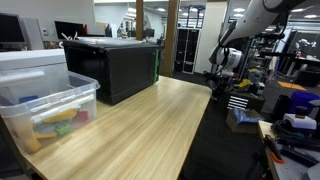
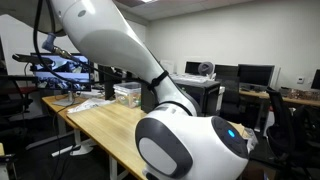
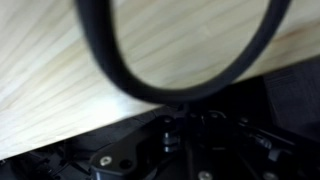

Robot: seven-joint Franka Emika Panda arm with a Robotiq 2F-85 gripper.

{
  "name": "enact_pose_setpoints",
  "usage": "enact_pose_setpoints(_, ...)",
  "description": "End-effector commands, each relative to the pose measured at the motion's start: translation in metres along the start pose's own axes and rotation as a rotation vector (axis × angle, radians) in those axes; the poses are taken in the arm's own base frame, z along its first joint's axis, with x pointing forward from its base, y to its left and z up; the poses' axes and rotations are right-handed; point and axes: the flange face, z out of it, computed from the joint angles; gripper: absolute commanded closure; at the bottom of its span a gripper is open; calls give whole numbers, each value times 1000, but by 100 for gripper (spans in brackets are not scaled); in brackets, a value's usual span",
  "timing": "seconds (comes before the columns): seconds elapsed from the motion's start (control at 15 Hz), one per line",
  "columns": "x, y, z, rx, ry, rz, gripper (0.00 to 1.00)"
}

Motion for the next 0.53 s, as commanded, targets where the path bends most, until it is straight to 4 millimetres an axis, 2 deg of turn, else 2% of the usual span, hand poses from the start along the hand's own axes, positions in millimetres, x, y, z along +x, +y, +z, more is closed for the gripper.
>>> enact_pose_setpoints(0.0, -5, -16, 21, -11, -10, 33, 100)
enact_pose_setpoints(0.47, -9, -23, 36, 21, -4, 61, 100)
